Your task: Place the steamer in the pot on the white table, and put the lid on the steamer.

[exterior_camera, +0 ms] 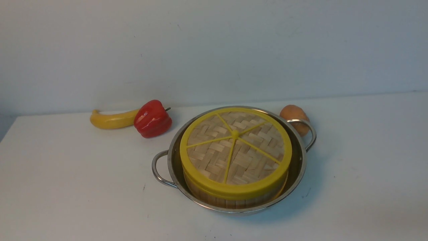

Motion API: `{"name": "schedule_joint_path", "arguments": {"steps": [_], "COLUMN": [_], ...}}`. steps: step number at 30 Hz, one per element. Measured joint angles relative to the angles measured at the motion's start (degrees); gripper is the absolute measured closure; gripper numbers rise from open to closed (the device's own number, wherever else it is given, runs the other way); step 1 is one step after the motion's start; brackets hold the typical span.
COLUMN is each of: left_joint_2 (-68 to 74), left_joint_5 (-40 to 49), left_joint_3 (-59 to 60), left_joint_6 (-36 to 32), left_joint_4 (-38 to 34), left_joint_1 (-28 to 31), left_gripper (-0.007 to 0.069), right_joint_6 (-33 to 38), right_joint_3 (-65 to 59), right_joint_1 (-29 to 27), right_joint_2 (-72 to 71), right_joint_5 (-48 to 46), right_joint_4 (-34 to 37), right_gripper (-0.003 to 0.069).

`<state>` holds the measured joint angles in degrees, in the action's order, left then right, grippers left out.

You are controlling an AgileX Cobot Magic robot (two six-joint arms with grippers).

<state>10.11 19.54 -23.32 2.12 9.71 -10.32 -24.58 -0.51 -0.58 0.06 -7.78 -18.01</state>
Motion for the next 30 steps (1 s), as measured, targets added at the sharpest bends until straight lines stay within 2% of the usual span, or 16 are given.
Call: {"name": "schedule_joint_path", "arguments": {"steps": [2, 3, 8, 16, 30], "left_joint_2": [-1.36, -3.68, -9.04, -9.93, -10.02], "left_joint_5": [-0.13, -0.4, -0.89, -6.86, -6.76], "left_joint_3": [1.38, 4.36, 13.23, 23.42, 23.68], "left_joint_6": [0.0, 0.0, 1.0, 2.07, 2.07], "left_joint_4": [-0.08, -0.2, -0.26, -0.45, -0.28], "left_joint_1": [2.63, 5.93, 11.25, 12.42, 12.47], "left_gripper": [0.0502, 0.0501, 0.0499, 0.0488, 0.0467], "right_joint_6": [0.0, -0.04, -0.04, -0.04, -0.11], "right_joint_3": [0.0, 0.0, 0.0, 0.0, 0.0], "right_joint_1": [0.0, 0.0, 0.0, 0.0, 0.0], "right_joint_2": [0.0, 0.0, 0.0, 0.0, -0.06], "right_joint_5": [0.01, 0.01, -0.03, -0.1, -0.1], "right_joint_4": [0.0, 0.0, 0.0, 0.0, 0.0], "right_gripper": [0.0451, 0.0445, 0.0434, 0.0421, 0.0414]}}
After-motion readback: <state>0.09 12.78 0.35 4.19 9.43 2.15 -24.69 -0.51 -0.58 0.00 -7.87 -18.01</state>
